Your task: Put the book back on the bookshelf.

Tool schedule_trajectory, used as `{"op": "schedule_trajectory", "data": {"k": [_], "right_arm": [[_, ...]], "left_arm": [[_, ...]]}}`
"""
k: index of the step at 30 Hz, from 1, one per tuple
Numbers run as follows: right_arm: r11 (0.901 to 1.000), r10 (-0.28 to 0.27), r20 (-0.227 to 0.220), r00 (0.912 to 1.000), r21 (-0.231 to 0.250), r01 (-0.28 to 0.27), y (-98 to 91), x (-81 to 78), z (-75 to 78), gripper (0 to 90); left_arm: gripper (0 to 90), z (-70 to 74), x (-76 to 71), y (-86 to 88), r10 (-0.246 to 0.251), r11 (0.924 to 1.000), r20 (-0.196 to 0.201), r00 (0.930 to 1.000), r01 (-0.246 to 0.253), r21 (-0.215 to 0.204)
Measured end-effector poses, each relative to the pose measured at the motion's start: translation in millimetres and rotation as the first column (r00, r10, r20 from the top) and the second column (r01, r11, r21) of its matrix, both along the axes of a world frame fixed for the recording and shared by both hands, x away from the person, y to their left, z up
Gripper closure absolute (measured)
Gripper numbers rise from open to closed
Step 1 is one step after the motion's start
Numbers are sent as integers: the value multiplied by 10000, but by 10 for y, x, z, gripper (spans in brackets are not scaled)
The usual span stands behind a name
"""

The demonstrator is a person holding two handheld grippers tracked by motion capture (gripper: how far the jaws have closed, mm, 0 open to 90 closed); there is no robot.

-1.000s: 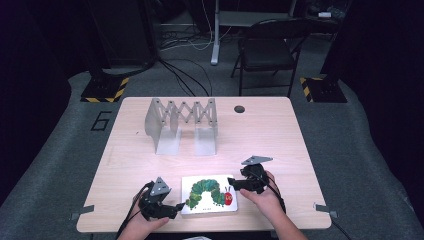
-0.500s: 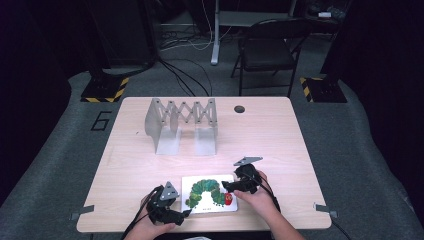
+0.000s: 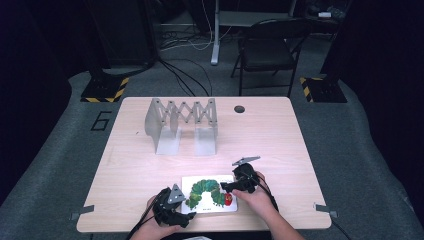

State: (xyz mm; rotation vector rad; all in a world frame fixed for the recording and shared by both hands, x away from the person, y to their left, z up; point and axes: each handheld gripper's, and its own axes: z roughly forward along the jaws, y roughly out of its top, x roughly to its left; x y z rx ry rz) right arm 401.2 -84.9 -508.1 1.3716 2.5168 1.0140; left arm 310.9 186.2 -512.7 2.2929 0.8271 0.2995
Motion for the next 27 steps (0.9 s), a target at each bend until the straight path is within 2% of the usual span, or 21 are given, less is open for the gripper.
{"op": "schedule_trajectory", "data": {"k": [3,4,6,7,10,11,12,16,17,18,20,27], "right_arm": [[9995,298,23,9996,63,-298,20,-4,-1,278],[9997,225,17,9997,6,-225,36,-12,2,275],[9999,152,121,9998,-48,-152,43,-12,-3,275],[10000,93,-26,10000,-17,-93,38,-14,6,283],[9999,115,0,9999,24,-115,29,1,4,288],[10000,33,-114,9999,64,-33,29,6,11,288],[9999,-49,-149,9999,136,51,29,12,10,289],[9997,-190,-271,9995,170,194,26,19,27,301],[9996,-196,-258,9995,175,201,22,24,27,301],[9995,-250,-279,9993,178,255,22,27,26,301],[9995,-286,-250,9993,132,289,18,36,26,301],[9980,-578,-307,9979,233,585,-9,94,45,313]], "left_arm": [[185,2,10,1,-60,10000,65,10000,59,44],[185,6,12,1,-109,9999,-8,9999,109,54],[184,-3,10,-7,11,10000,128,9999,-11,10],[184,-2,11,-8,24,10000,111,9999,-23,-11],[183,6,9,-14,40,9999,2,10000,-40,-99],[183,2,14,-17,96,9998,129,9999,-94,-149],[183,13,16,-15,39,9999,27,10000,-38,-103],[179,6,18,-36,185,9998,140,9997,-184,-108],[178,13,30,-32,61,10000,84,9999,-60,-49],[178,2,32,-44,175,9997,170,9997,-173,-148],[178,11,62,-44,102,9999,127,9999,-101,-55],[176,8,137,-62,185,9997,99,9998,-183,-168]]}}
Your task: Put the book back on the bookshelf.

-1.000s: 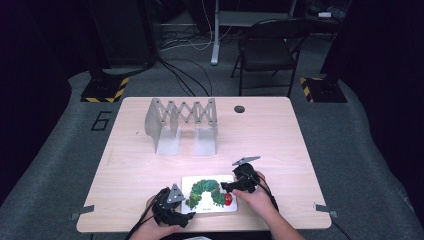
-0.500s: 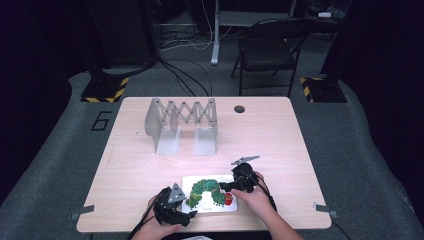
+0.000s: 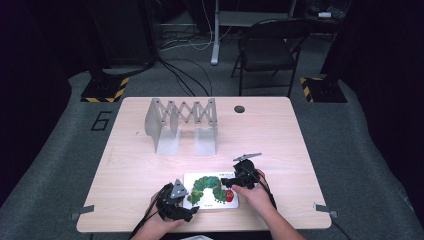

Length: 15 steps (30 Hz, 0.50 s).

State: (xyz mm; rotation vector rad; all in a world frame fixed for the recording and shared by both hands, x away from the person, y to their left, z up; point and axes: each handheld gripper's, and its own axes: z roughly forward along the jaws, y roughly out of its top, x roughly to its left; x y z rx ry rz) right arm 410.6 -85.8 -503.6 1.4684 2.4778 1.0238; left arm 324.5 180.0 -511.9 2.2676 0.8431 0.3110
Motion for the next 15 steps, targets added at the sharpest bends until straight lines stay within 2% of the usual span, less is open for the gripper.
{"op": "schedule_trajectory", "data": {"k": [2,5,9,11,12,15], "right_arm": [[10000,96,101,9999,-14,-96,-13,15,-3,315],[10000,55,82,10000,48,-55,-25,24,0,319],[10000,-15,-100,9999,71,16,-27,33,5,320],[10000,-78,-223,9997,50,79,-23,37,24,328],[10000,-14,-221,9998,13,14,-30,41,30,333],[10000,73,-508,9987,6,-73,-47,58,45,344]], "left_arm": [[175,-2,15,-11,142,9998,-41,9999,-142,-144],[172,-3,21,-14,151,9998,-52,9999,-152,-140],[168,-4,20,-18,136,9999,25,9999,-136,-34],[168,2,23,-17,100,9999,-59,9999,-100,10],[168,-7,19,-28,241,9997,8,9997,-241,-87],[166,-9,18,-25,318,9994,-133,9994,-320,-149]]}}
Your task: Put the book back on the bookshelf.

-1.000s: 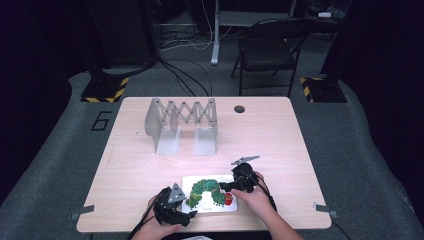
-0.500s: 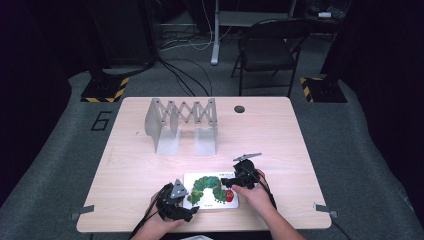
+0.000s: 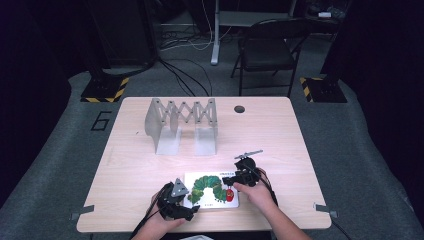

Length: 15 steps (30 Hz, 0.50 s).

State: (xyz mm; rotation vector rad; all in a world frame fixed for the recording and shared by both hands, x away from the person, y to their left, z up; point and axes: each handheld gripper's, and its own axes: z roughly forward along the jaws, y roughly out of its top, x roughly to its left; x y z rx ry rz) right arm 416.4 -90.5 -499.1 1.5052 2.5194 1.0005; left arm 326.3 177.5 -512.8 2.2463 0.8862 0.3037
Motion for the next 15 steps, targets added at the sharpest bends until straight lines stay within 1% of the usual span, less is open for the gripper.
{"op": "schedule_trajectory", "data": {"k": [2,4,5,6,8,9,10,11,12,14,15], "right_arm": [[9998,-35,-255,9997,196,40,-23,22,10,355],[9998,-30,-252,9997,200,35,-25,19,27,355],[9999,33,-102,9999,109,-32,-17,10,49,355],[9998,206,101,9997,-56,-205,-10,2,67,354],[9997,240,171,9996,-81,-238,-9,-7,83,354],[9997,244,207,9995,-54,-243,-16,-4,77,354],[9999,134,123,9998,44,-135,-16,-2,69,354],[9998,209,94,9997,69,-209,-27,3,48,355],[9999,113,24,9999,104,-114,-20,-1,34,355],[9999,139,100,9999,-86,-139,-6,-1,4,354],[9998,67,73,10000,-174,-66,9,-8,5,352]], "left_arm": [[165,-2,-3,1,12,10000,-22,10000,-12,-22],[164,-4,-5,-1,1,10000,6,10000,-1,3],[162,-1,-3,0,-82,9999,35,10000,82,116],[157,-6,-8,-9,-59,9999,92,9999,58,112],[145,-13,-21,-24,-118,9997,128,9998,115,231],[132,-18,-27,-35,-204,9991,227,9995,195,366],[127,-27,-41,-49,-216,9986,328,9992,200,486],[122,-29,-43,-52,-316,9977,413,9986,291,615],[118,-31,-51,-60,-299,9972,431,9986,269,700],[115,-36,-53,-61,-258,9974,495,9984,224,685],[115,-31,-46,-50,-360,9974,385,9986,335,641]]}}
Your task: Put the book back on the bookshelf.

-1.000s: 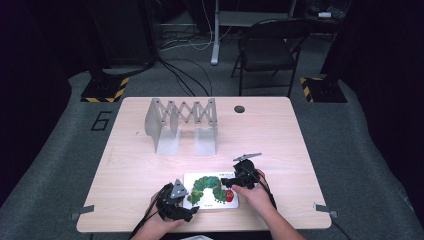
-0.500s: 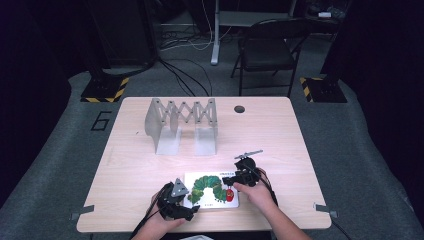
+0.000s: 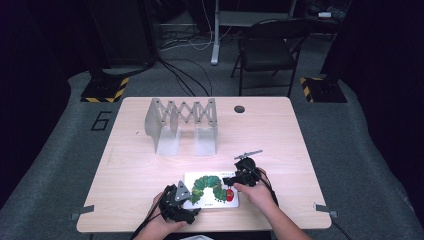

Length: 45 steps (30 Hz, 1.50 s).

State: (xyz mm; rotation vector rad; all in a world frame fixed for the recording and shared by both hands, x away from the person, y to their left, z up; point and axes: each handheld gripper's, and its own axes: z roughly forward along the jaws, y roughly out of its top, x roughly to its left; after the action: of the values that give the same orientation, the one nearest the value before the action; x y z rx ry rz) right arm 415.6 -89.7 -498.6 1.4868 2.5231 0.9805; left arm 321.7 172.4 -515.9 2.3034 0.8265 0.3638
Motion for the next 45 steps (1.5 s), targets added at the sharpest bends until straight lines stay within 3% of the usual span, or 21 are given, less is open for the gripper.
{"op": "schedule_trajectory", "data": {"k": [7,11,13,18,28,34,45], "right_arm": [[9991,-235,-37,9997,343,236,-13,-9,37,352],[9994,-158,159,9997,320,153,-21,-16,53,352],[9991,-223,82,9997,366,220,-18,-19,60,352],[9986,-153,202,9997,500,143,-28,-29,97,362],[9986,-91,251,9996,516,78,-27,-31,141,362],[9989,-145,-111,9998,436,150,-20,9,49,353],[9988,-407,35,9992,260,406,-12,65,-17,335]], "left_arm": [[111,-18,-23,-13,62,9999,185,9998,-64,78],[107,-37,-35,-27,132,9999,387,9992,-134,49],[106,-30,-37,-25,29,9998,302,9995,-34,172],[95,-48,-51,-43,79,9994,564,9984,-98,338],[93,-57,-47,-38,50,9998,510,9987,-60,182],[93,-67,-23,-8,-68,9999,537,9985,62,112],[88,-99,90,38,149,9991,19,9999,-148,-399]]}}
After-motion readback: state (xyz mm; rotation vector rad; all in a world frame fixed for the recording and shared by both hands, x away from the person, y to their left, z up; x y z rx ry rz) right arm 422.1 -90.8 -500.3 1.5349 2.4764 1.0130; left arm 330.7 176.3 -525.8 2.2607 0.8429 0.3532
